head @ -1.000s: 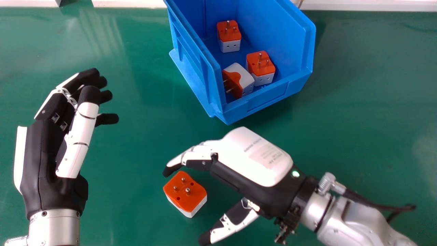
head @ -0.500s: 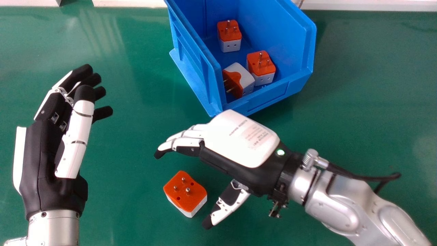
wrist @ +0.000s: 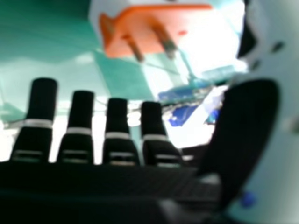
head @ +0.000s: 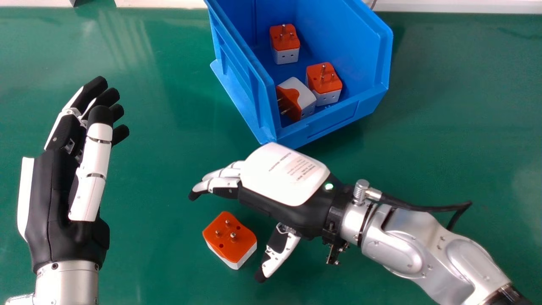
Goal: Pick all objects and put in blue box
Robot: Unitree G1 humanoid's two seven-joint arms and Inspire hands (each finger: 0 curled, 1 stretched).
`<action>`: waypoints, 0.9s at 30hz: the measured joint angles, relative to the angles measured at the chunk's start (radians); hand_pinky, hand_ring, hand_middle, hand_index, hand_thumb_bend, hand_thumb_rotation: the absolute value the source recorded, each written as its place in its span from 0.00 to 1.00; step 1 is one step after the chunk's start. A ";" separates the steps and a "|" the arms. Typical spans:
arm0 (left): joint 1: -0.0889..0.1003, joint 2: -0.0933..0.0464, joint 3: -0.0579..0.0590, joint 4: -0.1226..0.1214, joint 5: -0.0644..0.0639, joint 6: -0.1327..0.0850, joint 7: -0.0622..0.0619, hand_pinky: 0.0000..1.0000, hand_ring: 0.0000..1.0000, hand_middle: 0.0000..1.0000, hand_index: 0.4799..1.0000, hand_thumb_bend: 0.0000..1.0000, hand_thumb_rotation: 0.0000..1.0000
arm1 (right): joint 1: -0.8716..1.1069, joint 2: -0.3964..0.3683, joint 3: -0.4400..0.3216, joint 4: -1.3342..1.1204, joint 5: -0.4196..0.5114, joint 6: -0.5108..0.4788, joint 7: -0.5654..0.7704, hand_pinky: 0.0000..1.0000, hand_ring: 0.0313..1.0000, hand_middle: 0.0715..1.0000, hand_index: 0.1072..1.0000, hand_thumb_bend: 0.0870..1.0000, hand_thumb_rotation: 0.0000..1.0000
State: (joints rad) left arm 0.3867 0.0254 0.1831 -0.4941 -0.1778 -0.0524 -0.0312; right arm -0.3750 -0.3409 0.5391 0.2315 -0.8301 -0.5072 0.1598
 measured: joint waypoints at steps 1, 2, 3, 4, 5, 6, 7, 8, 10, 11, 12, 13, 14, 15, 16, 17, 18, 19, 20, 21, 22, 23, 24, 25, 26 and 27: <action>0.000 0.000 0.000 0.000 0.000 0.000 0.000 0.83 0.86 0.85 0.69 0.42 0.67 | -0.003 0.000 0.005 0.005 -0.003 0.000 0.000 0.63 0.77 0.80 0.77 0.93 0.12; 0.000 0.000 0.001 0.001 0.000 0.000 0.000 0.83 0.86 0.86 0.69 0.42 0.67 | -0.004 0.001 0.009 0.009 -0.004 -0.002 -0.001 0.63 0.77 0.80 0.76 0.94 0.12; 0.000 0.000 0.002 0.002 0.000 0.000 -0.001 0.84 0.86 0.86 0.69 0.42 0.67 | -0.006 0.003 0.012 0.015 -0.005 -0.002 -0.001 0.63 0.76 0.80 0.76 0.94 0.11; -0.001 0.000 0.002 0.003 -0.001 0.000 -0.003 0.84 0.86 0.86 0.69 0.42 0.67 | -0.007 0.004 0.016 0.022 -0.006 -0.003 -0.001 0.63 0.76 0.80 0.76 0.94 0.11; -0.001 0.000 0.003 0.004 -0.001 0.000 -0.005 0.83 0.86 0.86 0.69 0.42 0.67 | -0.009 0.005 0.021 0.028 -0.008 -0.003 -0.001 0.63 0.76 0.80 0.75 0.94 0.11; -0.001 0.000 0.004 0.005 -0.002 0.000 -0.007 0.83 0.86 0.86 0.69 0.42 0.67 | -0.011 0.004 0.028 0.034 -0.011 -0.003 0.000 0.63 0.76 0.80 0.75 0.94 0.11; -0.001 0.000 0.005 0.005 -0.003 -0.001 -0.009 0.83 0.86 0.86 0.69 0.42 0.67 | -0.014 0.004 0.035 0.039 -0.022 -0.001 0.004 0.63 0.76 0.80 0.75 0.94 0.11; -0.002 0.000 0.005 0.005 -0.005 -0.001 -0.010 0.82 0.85 0.85 0.68 0.43 0.67 | -0.016 0.003 0.043 0.043 -0.032 0.004 0.011 0.62 0.75 0.79 0.75 0.94 0.11; -0.002 0.000 0.007 0.005 -0.010 -0.001 -0.012 0.81 0.85 0.85 0.67 0.44 0.67 | -0.018 0.003 0.055 0.048 -0.045 0.014 0.019 0.62 0.75 0.79 0.74 0.94 0.11; -0.002 0.000 0.009 0.005 -0.013 -0.001 -0.013 0.81 0.85 0.85 0.67 0.44 0.67 | -0.020 0.003 0.058 0.052 -0.047 0.016 0.020 0.62 0.75 0.79 0.74 0.94 0.11; -0.002 0.000 0.009 0.005 -0.016 -0.001 -0.013 0.80 0.84 0.85 0.67 0.44 0.66 | -0.024 0.003 0.060 0.057 -0.049 0.018 0.020 0.62 0.75 0.79 0.74 0.94 0.11; -0.002 0.000 0.010 0.006 -0.017 -0.001 -0.013 0.80 0.84 0.85 0.67 0.44 0.66 | -0.029 0.003 0.062 0.062 -0.050 0.019 0.020 0.62 0.75 0.79 0.74 0.94 0.11; -0.003 0.000 0.010 0.006 -0.018 -0.001 -0.014 0.80 0.84 0.85 0.66 0.46 0.66 | -0.034 0.003 0.064 0.068 -0.051 0.020 0.019 0.62 0.75 0.78 0.74 0.93 0.11; -0.003 0.000 0.010 0.006 -0.018 -0.001 -0.014 0.80 0.84 0.85 0.66 0.47 0.66 | -0.039 0.004 0.064 0.075 -0.052 0.021 0.018 0.62 0.74 0.78 0.73 0.93 0.11; -0.004 0.000 0.010 0.007 -0.019 -0.001 -0.014 0.80 0.84 0.85 0.66 0.49 0.65 | -0.043 0.005 0.065 0.081 -0.052 0.025 0.016 0.61 0.73 0.77 0.72 0.93 0.11; -0.005 0.000 0.011 0.008 -0.019 -0.001 -0.014 0.80 0.84 0.85 0.66 0.49 0.65 | -0.045 0.005 0.065 0.084 -0.052 0.029 0.015 0.61 0.73 0.77 0.72 0.93 0.11; -0.006 0.000 0.011 0.009 -0.019 -0.001 -0.014 0.80 0.84 0.85 0.66 0.49 0.65 | -0.048 0.005 0.067 0.087 -0.054 0.035 0.015 0.61 0.73 0.77 0.72 0.93 0.11; -0.008 0.000 0.012 0.011 -0.020 -0.001 -0.014 0.80 0.84 0.85 0.66 0.50 0.65 | -0.052 0.006 0.069 0.091 -0.056 0.041 0.015 0.61 0.73 0.77 0.72 0.92 0.11; -0.010 0.000 0.012 0.013 -0.020 -0.001 -0.014 0.79 0.84 0.85 0.66 0.51 0.65 | -0.055 0.008 0.071 0.096 -0.059 0.045 0.016 0.62 0.74 0.77 0.72 0.92 0.11; -0.011 0.000 0.013 0.014 -0.020 -0.001 -0.014 0.79 0.84 0.85 0.66 0.51 0.65 | -0.061 0.012 0.074 0.104 -0.063 0.052 0.016 0.62 0.74 0.76 0.72 0.91 0.10; -0.011 0.000 0.013 0.014 -0.020 -0.001 -0.016 0.79 0.84 0.85 0.65 0.52 0.65 | -0.067 0.016 0.076 0.113 -0.065 0.058 0.016 0.62 0.74 0.76 0.72 0.91 0.10; -0.012 0.000 0.013 0.014 -0.021 -0.001 -0.017 0.79 0.84 0.85 0.65 0.52 0.65 | -0.072 0.019 0.077 0.121 -0.066 0.062 0.016 0.62 0.73 0.76 0.72 0.91 0.10; -0.012 0.000 0.013 0.015 -0.021 -0.001 -0.018 0.79 0.84 0.85 0.66 0.53 0.65 | -0.078 0.021 0.078 0.128 -0.067 0.063 0.015 0.62 0.73 0.76 0.71 0.91 0.10; -0.013 0.000 0.013 0.015 -0.021 -0.001 -0.019 0.79 0.84 0.85 0.65 0.53 0.65 | -0.084 0.024 0.078 0.135 -0.068 0.064 0.013 0.61 0.73 0.76 0.71 0.92 0.10; -0.014 0.000 0.014 0.017 -0.021 -0.001 -0.020 0.79 0.84 0.85 0.65 0.53 0.65 | -0.089 0.028 0.078 0.143 -0.067 0.065 0.010 0.61 0.73 0.76 0.71 0.92 0.09; -0.016 0.000 0.014 0.018 -0.020 -0.001 -0.020 0.78 0.84 0.84 0.65 0.54 0.65 | -0.094 0.031 0.078 0.151 -0.067 0.067 0.006 0.61 0.73 0.76 0.71 0.92 0.09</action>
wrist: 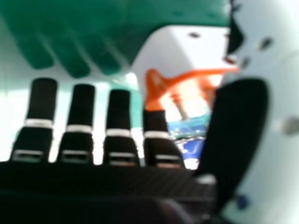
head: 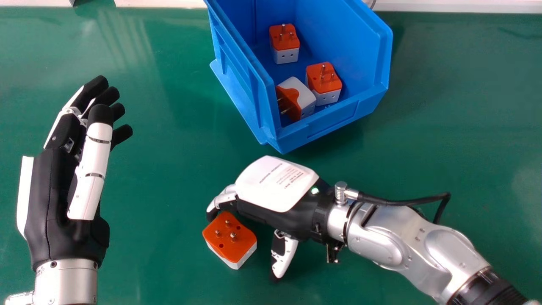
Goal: Pick all objects and put in blue box
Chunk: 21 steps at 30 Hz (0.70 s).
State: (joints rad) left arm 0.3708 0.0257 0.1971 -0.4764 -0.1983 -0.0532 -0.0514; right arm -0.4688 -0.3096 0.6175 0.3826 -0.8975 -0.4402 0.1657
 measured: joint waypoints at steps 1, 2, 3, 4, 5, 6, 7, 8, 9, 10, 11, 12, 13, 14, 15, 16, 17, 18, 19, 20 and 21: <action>-0.002 0.000 0.000 0.001 0.000 0.000 0.000 0.78 0.84 0.84 0.65 0.54 0.65 | -0.004 0.004 0.000 0.006 0.000 0.005 -0.001 0.61 0.73 0.75 0.71 0.92 0.09; -0.003 0.000 0.001 0.001 0.000 0.000 0.000 0.78 0.84 0.84 0.65 0.54 0.65 | -0.008 0.007 0.000 0.010 0.000 0.007 -0.003 0.61 0.73 0.75 0.71 0.92 0.09; -0.004 0.000 0.001 0.001 0.001 0.000 0.000 0.77 0.83 0.84 0.64 0.55 0.64 | -0.013 0.009 0.000 0.013 -0.002 0.010 -0.006 0.62 0.73 0.75 0.71 0.91 0.09; -0.005 0.000 0.001 0.002 0.002 0.000 0.000 0.77 0.83 0.84 0.64 0.55 0.64 | -0.019 0.010 0.000 0.015 -0.003 0.013 -0.008 0.62 0.73 0.75 0.71 0.91 0.09; -0.005 0.000 0.001 0.002 0.002 0.000 0.000 0.76 0.83 0.83 0.63 0.55 0.64 | -0.024 0.012 0.000 0.017 -0.004 0.015 -0.011 0.62 0.73 0.76 0.71 0.91 0.09; -0.006 0.000 0.001 0.003 0.002 0.000 0.000 0.76 0.83 0.83 0.63 0.55 0.64 | -0.030 0.014 0.000 0.021 -0.004 0.017 -0.015 0.62 0.73 0.76 0.71 0.91 0.09; -0.007 0.000 0.001 0.003 0.002 0.000 0.000 0.76 0.83 0.83 0.63 0.55 0.64 | -0.035 0.016 0.000 0.025 -0.006 0.020 -0.020 0.62 0.73 0.76 0.71 0.91 0.09; -0.007 0.000 0.001 0.003 0.003 0.000 0.000 0.75 0.82 0.83 0.61 0.56 0.64 | -0.038 0.019 0.001 0.029 -0.006 0.023 -0.023 0.62 0.73 0.76 0.71 0.91 0.10; -0.007 0.000 0.001 0.003 0.003 0.000 0.001 0.73 0.81 0.82 0.60 0.57 0.64 | -0.041 0.022 0.003 0.035 -0.007 0.028 -0.026 0.62 0.73 0.75 0.71 0.91 0.10; -0.008 0.000 0.001 0.003 0.003 0.000 0.001 0.72 0.81 0.82 0.59 0.57 0.64 | -0.044 0.026 0.005 0.041 -0.008 0.034 -0.027 0.62 0.73 0.76 0.71 0.91 0.10; -0.008 0.000 0.001 0.003 0.003 0.000 0.001 0.71 0.80 0.81 0.58 0.58 0.64 | -0.044 0.029 0.006 0.045 -0.009 0.038 -0.027 0.62 0.73 0.76 0.71 0.91 0.11; -0.008 0.000 0.001 0.003 0.003 0.000 0.001 0.70 0.80 0.81 0.58 0.59 0.64 | -0.044 0.030 0.007 0.047 -0.009 0.040 -0.027 0.62 0.73 0.76 0.71 0.91 0.11; -0.008 0.000 0.001 0.003 0.003 0.000 0.001 0.68 0.79 0.80 0.56 0.59 0.63 | -0.045 0.030 0.008 0.048 -0.009 0.042 -0.027 0.63 0.73 0.76 0.72 0.91 0.11; -0.008 0.000 0.001 0.003 0.003 0.000 0.001 0.67 0.78 0.80 0.56 0.59 0.63 | -0.048 0.032 0.009 0.050 -0.009 0.046 -0.027 0.63 0.73 0.76 0.72 0.91 0.11; -0.008 0.000 0.001 0.003 0.003 0.000 0.001 0.66 0.78 0.80 0.55 0.59 0.63 | -0.050 0.033 0.009 0.051 -0.009 0.049 -0.027 0.63 0.73 0.76 0.72 0.91 0.11; -0.008 0.000 0.001 0.003 0.002 0.000 0.000 0.66 0.78 0.80 0.55 0.59 0.63 | -0.053 0.035 0.010 0.053 -0.009 0.055 -0.027 0.63 0.74 0.76 0.72 0.91 0.12; -0.008 0.000 0.001 0.003 0.002 0.000 0.000 0.66 0.78 0.80 0.55 0.60 0.63 | -0.058 0.036 0.012 0.056 -0.009 0.061 -0.026 0.63 0.74 0.76 0.72 0.91 0.12; -0.008 0.000 0.001 0.003 0.002 0.000 0.000 0.66 0.78 0.80 0.55 0.60 0.63 | -0.061 0.037 0.015 0.058 -0.009 0.065 -0.023 0.63 0.74 0.76 0.72 0.91 0.12; -0.008 0.000 0.001 0.003 0.002 0.000 0.000 0.66 0.78 0.80 0.55 0.60 0.63 | -0.065 0.038 0.018 0.060 -0.010 0.070 -0.021 0.64 0.74 0.76 0.72 0.90 0.13; -0.007 0.000 0.001 0.003 0.002 0.000 0.000 0.66 0.78 0.80 0.55 0.60 0.63 | -0.066 0.040 0.020 0.062 -0.011 0.077 -0.021 0.64 0.74 0.76 0.72 0.91 0.13; -0.007 0.000 0.001 0.003 0.002 0.000 0.000 0.66 0.78 0.80 0.55 0.60 0.63 | -0.067 0.042 0.022 0.065 -0.012 0.081 -0.021 0.64 0.74 0.76 0.72 0.91 0.13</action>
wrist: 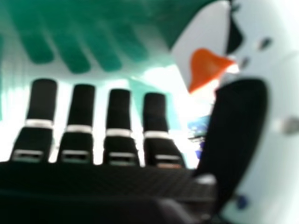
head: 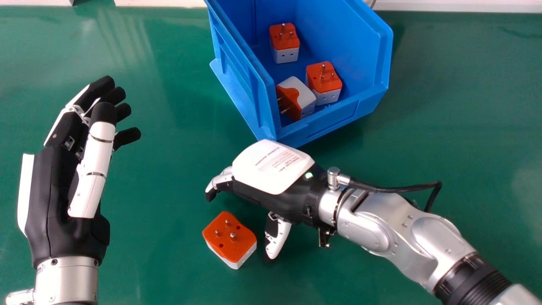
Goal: Pick all objects and put in blue box
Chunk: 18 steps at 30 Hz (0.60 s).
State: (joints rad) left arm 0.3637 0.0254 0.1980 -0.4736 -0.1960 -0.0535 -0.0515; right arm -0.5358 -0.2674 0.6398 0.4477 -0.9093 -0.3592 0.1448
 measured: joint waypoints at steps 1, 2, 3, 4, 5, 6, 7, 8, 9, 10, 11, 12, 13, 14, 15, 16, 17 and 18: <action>0.000 0.000 0.000 0.000 0.000 0.000 0.000 0.66 0.78 0.80 0.55 0.59 0.63 | -0.001 0.002 0.002 0.003 -0.002 0.002 0.000 0.64 0.74 0.76 0.72 0.91 0.13; 0.001 0.000 0.000 0.000 0.000 0.000 0.000 0.66 0.78 0.80 0.55 0.59 0.63 | -0.001 0.003 0.005 0.005 -0.004 0.002 -0.001 0.64 0.74 0.76 0.72 0.91 0.13; 0.001 0.000 -0.001 0.000 0.000 0.000 0.000 0.66 0.78 0.80 0.55 0.59 0.63 | -0.001 0.004 0.006 0.007 -0.004 0.003 -0.002 0.64 0.74 0.76 0.72 0.91 0.13; 0.002 0.000 -0.001 0.000 0.001 0.000 0.000 0.67 0.78 0.80 0.55 0.60 0.63 | -0.003 0.004 0.008 0.007 -0.005 0.004 -0.002 0.64 0.74 0.76 0.72 0.91 0.13; 0.003 -0.001 -0.002 0.000 0.001 0.000 0.000 0.67 0.78 0.80 0.55 0.60 0.63 | -0.004 0.004 0.011 0.008 -0.005 0.005 -0.002 0.64 0.74 0.76 0.72 0.91 0.13; 0.004 -0.001 -0.003 0.000 0.001 0.000 0.001 0.68 0.79 0.80 0.55 0.60 0.63 | -0.005 0.004 0.012 0.008 -0.006 0.007 -0.002 0.64 0.74 0.76 0.72 0.91 0.13; 0.005 -0.002 -0.003 0.000 0.001 0.000 0.001 0.68 0.79 0.80 0.55 0.60 0.63 | -0.007 0.005 0.015 0.008 -0.006 0.011 -0.002 0.64 0.74 0.76 0.72 0.90 0.13; 0.005 -0.002 -0.004 0.000 0.001 0.000 0.001 0.69 0.79 0.81 0.56 0.60 0.63 | -0.008 0.006 0.017 0.009 -0.005 0.015 -0.002 0.64 0.74 0.76 0.72 0.90 0.13; 0.005 -0.003 -0.004 0.000 0.000 0.000 0.000 0.70 0.80 0.81 0.56 0.60 0.63 | -0.011 0.007 0.020 0.011 -0.005 0.016 -0.003 0.63 0.73 0.76 0.72 0.90 0.13; 0.005 -0.004 -0.004 0.000 0.000 0.000 0.000 0.70 0.80 0.81 0.56 0.60 0.63 | -0.013 0.007 0.021 0.013 -0.006 0.017 -0.003 0.63 0.73 0.76 0.72 0.90 0.13; 0.005 -0.006 -0.004 0.000 0.000 0.000 0.001 0.70 0.80 0.81 0.57 0.60 0.63 | -0.013 0.007 0.022 0.013 -0.006 0.018 -0.005 0.63 0.73 0.75 0.71 0.91 0.13; 0.005 -0.007 -0.004 0.000 0.001 0.000 0.001 0.71 0.80 0.81 0.58 0.59 0.63 | -0.013 0.007 0.024 0.013 -0.006 0.019 -0.007 0.63 0.73 0.75 0.71 0.91 0.13; 0.005 -0.007 -0.004 0.000 0.001 0.000 0.002 0.72 0.81 0.82 0.58 0.59 0.64 | -0.014 0.007 0.025 0.013 -0.006 0.019 -0.009 0.62 0.73 0.75 0.71 0.91 0.13; 0.005 -0.008 -0.005 0.000 0.002 0.000 0.003 0.72 0.81 0.82 0.58 0.59 0.64 | -0.014 0.007 0.026 0.014 -0.006 0.019 -0.011 0.62 0.73 0.75 0.71 0.91 0.13; 0.005 -0.008 -0.005 0.000 0.002 0.000 0.004 0.72 0.81 0.82 0.59 0.58 0.64 | -0.015 0.007 0.028 0.015 -0.007 0.019 -0.014 0.62 0.72 0.75 0.71 0.91 0.13; 0.005 -0.008 -0.005 0.000 0.002 0.000 0.006 0.73 0.81 0.82 0.60 0.58 0.64 | -0.016 0.007 0.031 0.017 -0.007 0.018 -0.020 0.62 0.72 0.74 0.70 0.92 0.13; 0.005 -0.008 -0.005 0.000 0.002 0.000 0.007 0.74 0.82 0.82 0.60 0.58 0.64 | -0.016 0.007 0.033 0.018 -0.008 0.018 -0.024 0.61 0.72 0.74 0.70 0.92 0.13; 0.005 -0.008 -0.006 0.000 0.002 0.000 0.008 0.74 0.82 0.82 0.61 0.58 0.64 | -0.018 0.007 0.035 0.021 -0.008 0.017 -0.029 0.61 0.72 0.74 0.69 0.92 0.12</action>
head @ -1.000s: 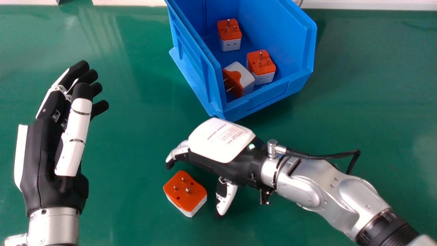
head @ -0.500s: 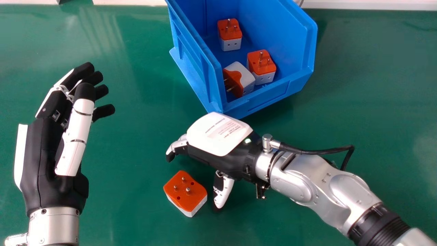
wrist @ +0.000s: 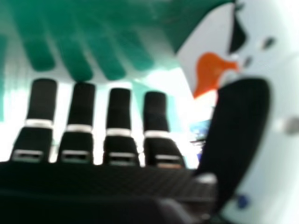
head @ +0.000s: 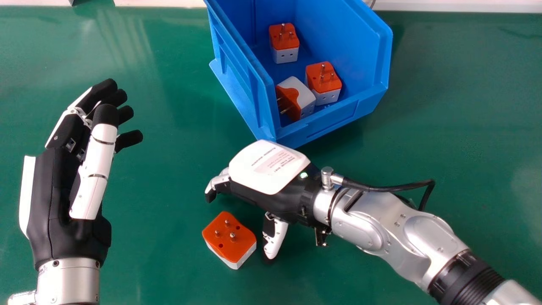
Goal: Pick all objects and put in blue box
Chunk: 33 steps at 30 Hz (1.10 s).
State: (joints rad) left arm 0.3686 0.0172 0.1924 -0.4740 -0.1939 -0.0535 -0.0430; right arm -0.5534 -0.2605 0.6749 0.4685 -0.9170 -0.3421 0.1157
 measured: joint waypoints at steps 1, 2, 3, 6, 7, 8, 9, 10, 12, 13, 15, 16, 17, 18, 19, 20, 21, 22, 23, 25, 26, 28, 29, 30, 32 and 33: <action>0.000 0.000 0.000 0.000 0.000 0.000 0.000 0.74 0.82 0.83 0.62 0.58 0.64 | -0.002 0.000 0.002 0.002 0.000 0.000 -0.002 0.61 0.71 0.74 0.69 0.93 0.12; 0.000 0.000 0.000 0.000 0.000 0.000 0.000 0.75 0.82 0.83 0.62 0.58 0.64 | -0.004 0.000 0.006 0.003 0.000 0.000 -0.002 0.61 0.71 0.74 0.69 0.92 0.12; 0.000 0.000 0.000 0.000 0.000 0.000 0.000 0.75 0.82 0.83 0.62 0.58 0.64 | -0.006 0.000 0.008 0.004 0.000 0.000 -0.003 0.60 0.71 0.74 0.69 0.92 0.12; 0.000 0.000 0.000 0.000 0.000 0.000 0.000 0.75 0.82 0.83 0.62 0.57 0.64 | -0.008 0.001 0.011 0.004 0.000 0.003 -0.002 0.61 0.71 0.74 0.69 0.92 0.12; 0.000 0.000 0.000 0.000 0.000 0.000 0.000 0.75 0.82 0.83 0.62 0.57 0.64 | -0.010 0.001 0.013 0.004 0.000 0.005 -0.001 0.61 0.72 0.74 0.69 0.91 0.12; 0.000 0.000 0.000 0.000 0.000 0.000 0.000 0.75 0.82 0.83 0.62 0.57 0.64 | -0.011 0.001 0.016 0.004 0.000 0.005 0.000 0.61 0.72 0.74 0.69 0.91 0.12; 0.000 0.000 0.000 0.000 0.000 0.000 0.000 0.74 0.82 0.83 0.62 0.57 0.65 | -0.013 0.002 0.018 0.004 0.000 0.006 0.001 0.61 0.72 0.74 0.69 0.91 0.12; 0.000 0.000 0.000 0.000 0.001 0.000 0.000 0.74 0.82 0.83 0.62 0.57 0.65 | -0.014 0.002 0.019 0.004 0.000 0.007 0.002 0.61 0.72 0.74 0.69 0.91 0.12; 0.000 0.000 -0.001 0.000 0.003 0.000 0.001 0.74 0.82 0.82 0.62 0.57 0.65 | -0.017 0.002 0.024 0.004 0.000 0.008 0.002 0.61 0.72 0.74 0.69 0.91 0.12; 0.000 0.000 -0.001 0.000 0.004 0.000 0.002 0.74 0.82 0.82 0.62 0.58 0.65 | -0.018 0.002 0.026 0.004 0.000 0.008 0.002 0.61 0.72 0.74 0.69 0.91 0.12; 0.000 0.000 -0.001 0.000 0.006 0.000 0.003 0.74 0.82 0.83 0.62 0.58 0.65 | -0.018 0.002 0.027 0.004 0.000 0.007 0.002 0.61 0.72 0.74 0.69 0.91 0.12; 0.000 0.000 -0.001 0.000 0.007 0.000 0.002 0.74 0.82 0.83 0.62 0.58 0.65 | -0.019 0.002 0.029 0.004 0.000 0.008 0.002 0.61 0.72 0.74 0.69 0.91 0.12; 0.000 0.000 -0.001 0.000 0.006 0.000 0.002 0.74 0.82 0.82 0.62 0.58 0.65 | -0.019 0.002 0.030 0.004 0.000 0.008 0.002 0.61 0.72 0.74 0.69 0.91 0.12; 0.000 0.000 -0.001 0.000 0.006 0.000 0.001 0.74 0.82 0.82 0.62 0.58 0.65 | -0.020 0.002 0.030 0.003 0.000 0.009 0.002 0.61 0.72 0.74 0.69 0.90 0.12; 0.000 0.000 -0.001 0.000 0.007 0.000 0.001 0.74 0.82 0.82 0.62 0.58 0.65 | -0.020 0.002 0.031 0.003 0.000 0.011 0.003 0.61 0.72 0.74 0.69 0.90 0.12; 0.000 0.000 -0.001 0.000 0.007 0.000 0.002 0.73 0.81 0.82 0.61 0.58 0.65 | -0.020 0.003 0.032 0.002 0.000 0.014 0.003 0.61 0.72 0.74 0.69 0.90 0.13; 0.000 0.000 -0.001 0.000 0.009 0.000 0.002 0.73 0.81 0.82 0.60 0.58 0.65 | -0.020 0.003 0.034 0.002 -0.001 0.016 0.001 0.61 0.72 0.74 0.69 0.91 0.13; 0.000 0.000 -0.001 0.000 0.010 0.000 0.002 0.72 0.81 0.81 0.60 0.58 0.65 | -0.020 0.003 0.036 0.002 -0.002 0.016 -0.004 0.61 0.72 0.74 0.69 0.91 0.13; 0.000 0.000 -0.001 0.000 0.011 0.000 0.003 0.71 0.80 0.81 0.59 0.58 0.65 | -0.020 0.003 0.038 0.002 -0.004 0.016 -0.009 0.61 0.71 0.73 0.69 0.91 0.14; 0.000 0.000 -0.001 0.000 0.010 0.000 0.002 0.71 0.80 0.81 0.59 0.58 0.65 | -0.021 0.003 0.042 0.002 -0.005 0.015 -0.014 0.61 0.71 0.73 0.69 0.91 0.14; 0.000 0.000 -0.001 0.000 0.010 0.000 0.002 0.71 0.80 0.81 0.59 0.58 0.65 | -0.022 0.003 0.044 0.002 -0.005 0.015 -0.014 0.60 0.71 0.73 0.69 0.91 0.14; 0.000 0.000 -0.002 0.000 0.011 0.000 0.002 0.71 0.80 0.81 0.59 0.58 0.65 | -0.024 0.003 0.047 0.002 -0.005 0.014 -0.013 0.61 0.71 0.73 0.69 0.90 0.14; 0.000 0.000 -0.002 0.000 0.011 0.000 0.002 0.71 0.80 0.81 0.59 0.57 0.65 | -0.025 0.003 0.048 0.002 -0.005 0.014 -0.013 0.61 0.71 0.73 0.69 0.90 0.14; 0.000 0.000 -0.002 0.000 0.011 0.000 0.002 0.71 0.81 0.81 0.59 0.57 0.65 | -0.025 0.003 0.049 0.002 -0.005 0.014 -0.013 0.61 0.71 0.73 0.69 0.90 0.14; 0.000 0.000 -0.003 -0.001 0.013 0.000 0.002 0.72 0.81 0.82 0.60 0.57 0.65 | -0.027 0.003 0.053 0.002 -0.007 0.014 -0.013 0.61 0.71 0.73 0.69 0.89 0.14; 0.000 0.000 -0.003 -0.001 0.013 0.000 0.002 0.72 0.81 0.82 0.60 0.56 0.65 | -0.029 0.003 0.055 0.002 -0.008 0.014 -0.014 0.61 0.71 0.73 0.69 0.89 0.14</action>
State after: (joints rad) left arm 0.3686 0.0169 0.1893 -0.4754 -0.1805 -0.0538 -0.0406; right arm -0.5824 -0.2572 0.7303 0.4708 -0.9248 -0.3283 0.1022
